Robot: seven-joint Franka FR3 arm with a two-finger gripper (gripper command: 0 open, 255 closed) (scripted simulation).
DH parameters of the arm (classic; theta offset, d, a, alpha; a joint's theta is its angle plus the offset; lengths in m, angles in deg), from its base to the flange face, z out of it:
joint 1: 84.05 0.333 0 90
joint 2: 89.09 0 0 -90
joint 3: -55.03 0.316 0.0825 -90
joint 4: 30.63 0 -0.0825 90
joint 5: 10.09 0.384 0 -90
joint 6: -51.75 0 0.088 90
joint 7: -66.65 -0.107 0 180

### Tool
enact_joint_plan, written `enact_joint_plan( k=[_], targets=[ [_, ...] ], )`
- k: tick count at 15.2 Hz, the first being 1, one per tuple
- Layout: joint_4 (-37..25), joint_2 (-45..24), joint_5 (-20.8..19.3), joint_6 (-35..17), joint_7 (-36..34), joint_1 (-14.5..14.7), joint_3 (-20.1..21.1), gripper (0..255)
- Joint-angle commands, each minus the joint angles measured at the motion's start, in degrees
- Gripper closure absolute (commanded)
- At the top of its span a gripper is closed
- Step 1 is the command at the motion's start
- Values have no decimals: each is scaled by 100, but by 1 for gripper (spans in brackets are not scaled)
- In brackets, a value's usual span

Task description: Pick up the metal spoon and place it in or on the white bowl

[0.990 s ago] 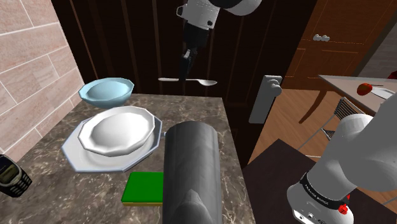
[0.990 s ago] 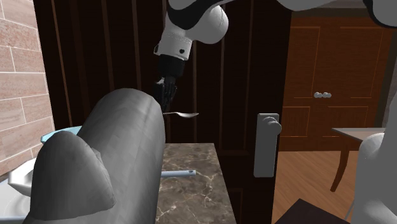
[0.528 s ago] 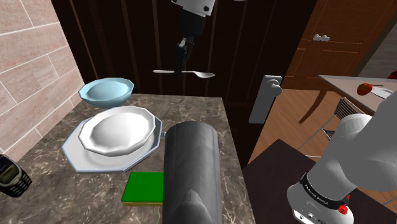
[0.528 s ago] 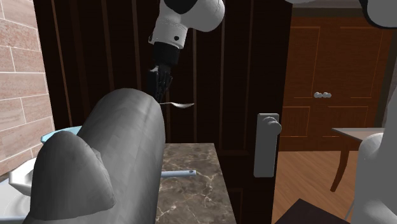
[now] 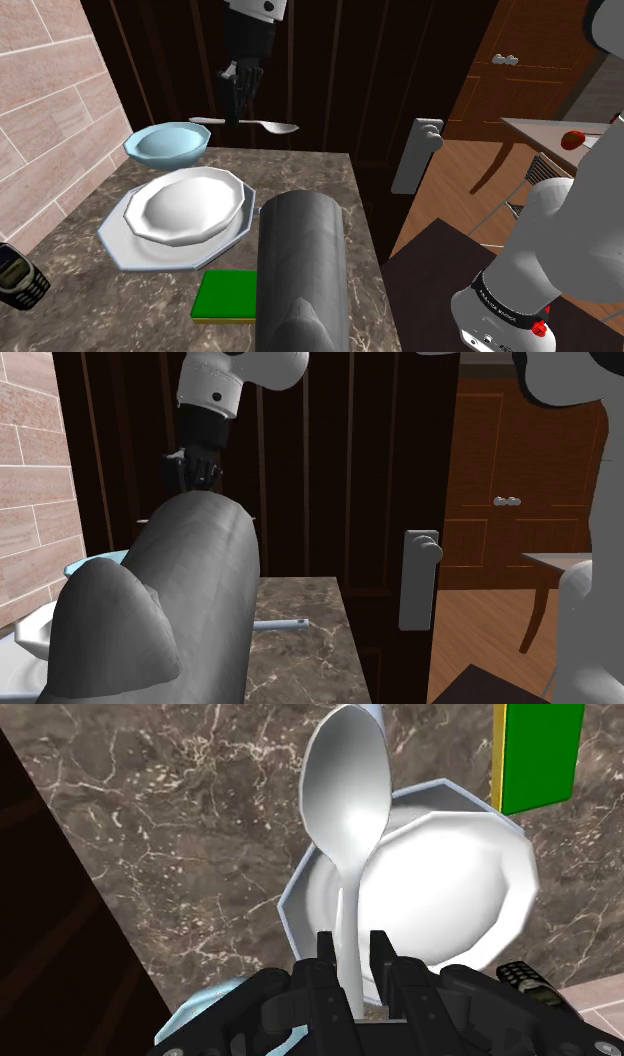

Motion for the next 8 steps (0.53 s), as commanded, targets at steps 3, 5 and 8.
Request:
enact_joint_plan(
  k=[3,5,8],
  targets=[
    [-632,-540,-276,42,-583,275,251,255],
    [-1060,-875,-451,121,-871,441,354,255],
    [-1811,-1438,-742,302,-1289,735,475,255]
  ],
)
